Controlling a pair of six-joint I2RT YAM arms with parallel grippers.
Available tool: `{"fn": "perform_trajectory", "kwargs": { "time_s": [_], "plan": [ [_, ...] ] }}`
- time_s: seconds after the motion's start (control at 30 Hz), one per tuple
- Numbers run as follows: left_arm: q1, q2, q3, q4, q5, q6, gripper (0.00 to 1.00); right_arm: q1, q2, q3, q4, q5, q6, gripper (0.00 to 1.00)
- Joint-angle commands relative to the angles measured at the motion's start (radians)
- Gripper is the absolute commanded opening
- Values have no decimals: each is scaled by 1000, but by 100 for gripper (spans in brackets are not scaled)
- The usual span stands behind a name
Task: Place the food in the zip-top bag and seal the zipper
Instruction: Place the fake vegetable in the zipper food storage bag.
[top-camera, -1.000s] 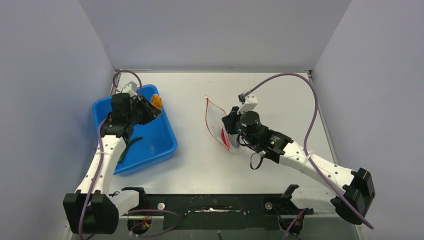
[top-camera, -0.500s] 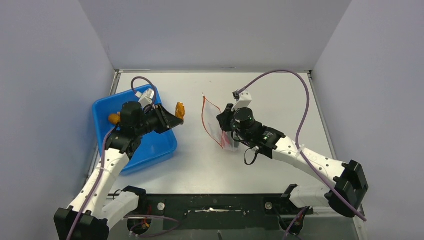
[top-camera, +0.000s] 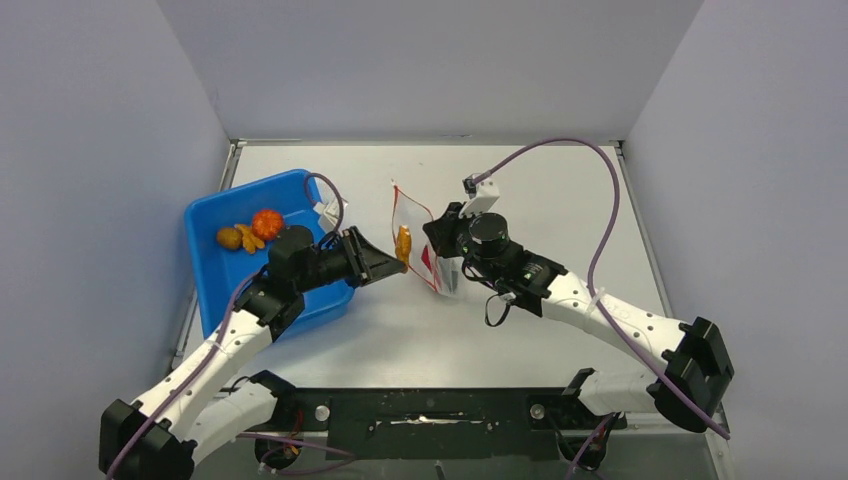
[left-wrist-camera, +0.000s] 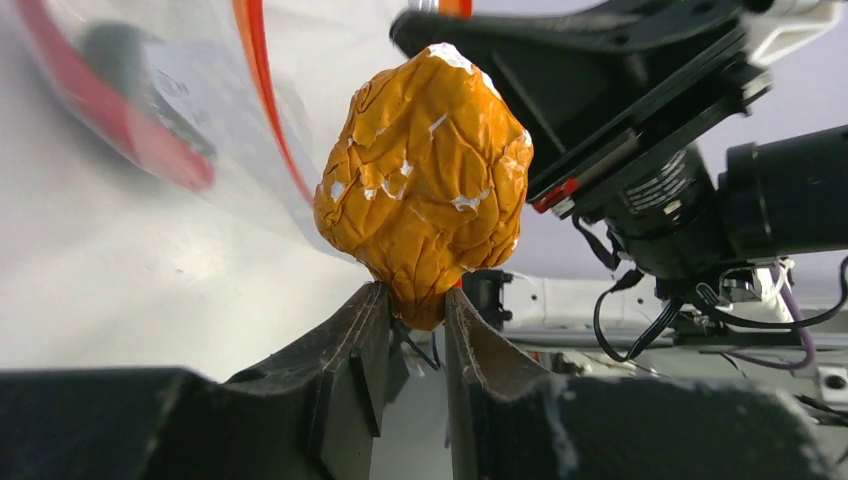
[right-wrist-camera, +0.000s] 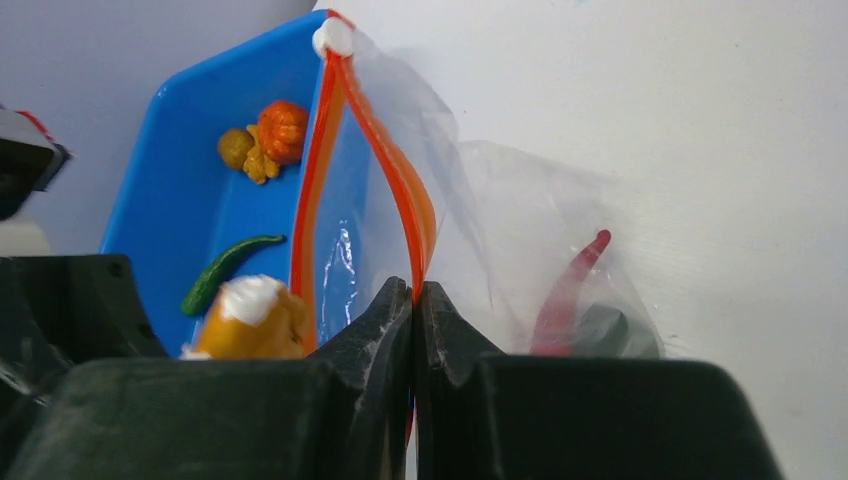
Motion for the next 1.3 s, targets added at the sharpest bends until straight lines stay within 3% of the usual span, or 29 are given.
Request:
{"fn": "perform_trajectory", "kwargs": {
  "time_s": [0.0,0.33,0.57,0.77,1.1,1.27],
  "plan": [
    [-87,31,-22,195,-14,-94,14,8,-33,-12,134,-29,-4,0],
    [-125,9,-62,224,-98,-154,17,27,-51,-54,158,-48,34,0],
    [-124,44,-60,207,-141,-171,26,40,-53,-40,147,-43,36,0],
    [-124,70,-53,206,-152,-173,41,40,-64,-39,98,10,42,0],
    [-124,72,42,90,-197,-62,50,40,-64,-7,26,50,46,0],
    [-124,63,136,-49,-264,52,58,39,-79,-3,-2,65,46,0]
  ]
}}
